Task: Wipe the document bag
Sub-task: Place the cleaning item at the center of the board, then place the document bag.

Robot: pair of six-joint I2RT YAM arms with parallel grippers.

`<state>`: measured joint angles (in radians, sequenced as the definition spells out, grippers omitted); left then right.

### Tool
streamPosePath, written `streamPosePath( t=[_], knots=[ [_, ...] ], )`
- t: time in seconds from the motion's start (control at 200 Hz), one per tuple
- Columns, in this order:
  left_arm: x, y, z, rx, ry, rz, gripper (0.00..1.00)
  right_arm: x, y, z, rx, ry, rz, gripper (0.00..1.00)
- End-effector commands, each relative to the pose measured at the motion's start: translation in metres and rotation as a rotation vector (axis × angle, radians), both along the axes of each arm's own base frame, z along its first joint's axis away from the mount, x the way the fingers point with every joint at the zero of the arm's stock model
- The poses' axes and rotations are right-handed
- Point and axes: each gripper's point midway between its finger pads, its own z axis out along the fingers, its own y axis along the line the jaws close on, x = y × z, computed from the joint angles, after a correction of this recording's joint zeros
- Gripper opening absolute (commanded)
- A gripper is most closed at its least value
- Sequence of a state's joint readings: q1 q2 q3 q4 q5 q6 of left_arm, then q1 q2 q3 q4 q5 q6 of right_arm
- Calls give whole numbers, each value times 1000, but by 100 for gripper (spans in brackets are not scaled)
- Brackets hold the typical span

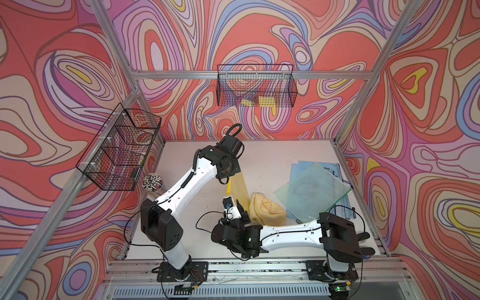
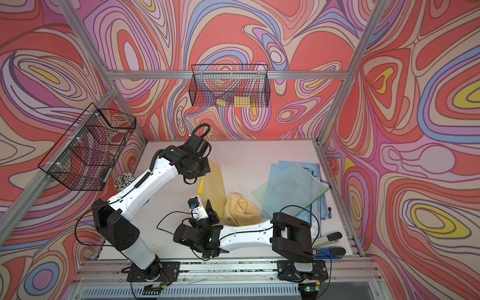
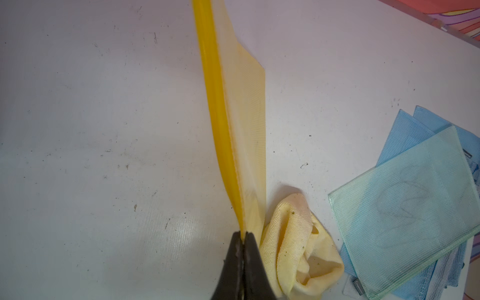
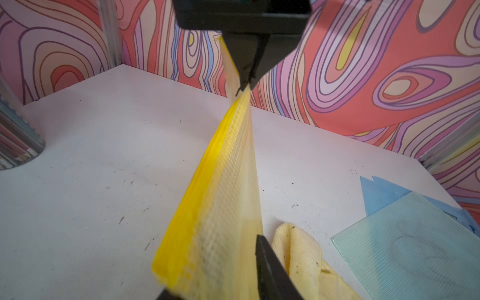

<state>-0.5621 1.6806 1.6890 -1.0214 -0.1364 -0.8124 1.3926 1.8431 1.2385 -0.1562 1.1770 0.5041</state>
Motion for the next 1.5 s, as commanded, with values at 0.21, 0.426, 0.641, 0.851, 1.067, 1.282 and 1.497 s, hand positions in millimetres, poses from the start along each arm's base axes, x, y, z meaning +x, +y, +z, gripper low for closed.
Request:
streamPosePath(
  t=[0.21, 0.426, 0.641, 0.851, 1.067, 1.282, 1.497],
  knots=[
    [-7, 3, 6, -9, -7, -10, 0, 0, 5, 15, 60, 12, 71, 0],
    [-5, 11, 27, -29, -97, -1, 80, 1, -9, 43, 230, 59, 147, 0],
    [-16, 49, 79, -100, -326, 78, 99, 30, -64, 51, 454, 150, 133, 0],
    [-52, 109, 111, -113, -530, 244, 99, 60, -128, 76, 590, 129, 74, 0],
    [-63, 126, 113, -104, -559, 280, 99, 76, -185, 100, 673, 74, 8, 0],
    [-52, 110, 91, -109, -472, 236, 99, 61, -284, 107, 730, 28, -228, 0],
    [-40, 96, 79, -136, -435, 208, 99, 23, -344, 74, 761, 100, -424, 0]
  ],
)
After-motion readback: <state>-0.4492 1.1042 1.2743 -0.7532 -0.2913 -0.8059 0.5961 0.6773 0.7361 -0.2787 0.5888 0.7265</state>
